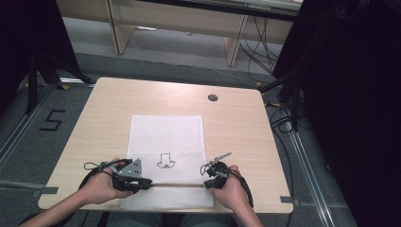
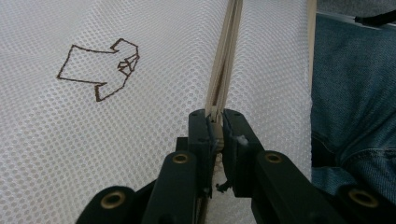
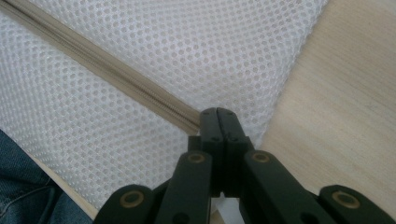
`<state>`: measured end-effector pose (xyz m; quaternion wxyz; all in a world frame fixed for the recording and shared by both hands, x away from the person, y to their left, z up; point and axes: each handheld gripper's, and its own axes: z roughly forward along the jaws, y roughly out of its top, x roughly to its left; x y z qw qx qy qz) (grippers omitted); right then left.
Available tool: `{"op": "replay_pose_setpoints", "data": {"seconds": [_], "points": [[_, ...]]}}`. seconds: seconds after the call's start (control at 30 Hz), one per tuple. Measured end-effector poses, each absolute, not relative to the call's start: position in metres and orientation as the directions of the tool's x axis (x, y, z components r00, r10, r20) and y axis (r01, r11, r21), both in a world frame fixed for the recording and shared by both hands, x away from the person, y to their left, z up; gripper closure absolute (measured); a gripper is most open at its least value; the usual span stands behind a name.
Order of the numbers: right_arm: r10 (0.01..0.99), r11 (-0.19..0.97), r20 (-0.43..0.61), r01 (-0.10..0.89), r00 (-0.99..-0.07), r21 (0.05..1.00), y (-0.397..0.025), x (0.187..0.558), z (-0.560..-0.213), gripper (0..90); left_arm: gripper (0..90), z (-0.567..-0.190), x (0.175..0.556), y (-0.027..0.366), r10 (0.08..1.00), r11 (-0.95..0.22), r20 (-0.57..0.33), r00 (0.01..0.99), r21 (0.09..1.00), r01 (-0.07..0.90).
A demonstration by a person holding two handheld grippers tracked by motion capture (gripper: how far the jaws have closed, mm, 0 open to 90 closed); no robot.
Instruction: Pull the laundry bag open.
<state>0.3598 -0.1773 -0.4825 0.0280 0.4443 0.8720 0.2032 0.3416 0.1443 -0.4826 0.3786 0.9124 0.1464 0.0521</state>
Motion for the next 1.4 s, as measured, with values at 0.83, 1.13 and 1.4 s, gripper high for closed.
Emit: {"op": "replay_pose_setpoints", "data": {"seconds": [0.83,1.13,1.4], "points": [[0.786,0.522,0.132,0.763,-0.604,0.382,-0.178,0.36,-0.483,90.0,82.0,-0.482,0.341,0.154,0.328,-0.664,-0.02,0.945,0.706,0.245],[0.78,0.53,0.129,0.756,-0.612,0.384,-0.178,0.36,-0.483,90.0,82.0,-0.482,0.34,0.161,0.352,-0.649,-0.037,0.935,0.71,0.272],[0.794,0.512,0.138,0.774,-0.592,0.372,-0.177,0.359,-0.482,90.0,82.0,-0.483,0.339,0.162,0.352,-0.649,-0.032,0.936,0.712,0.268]]}}
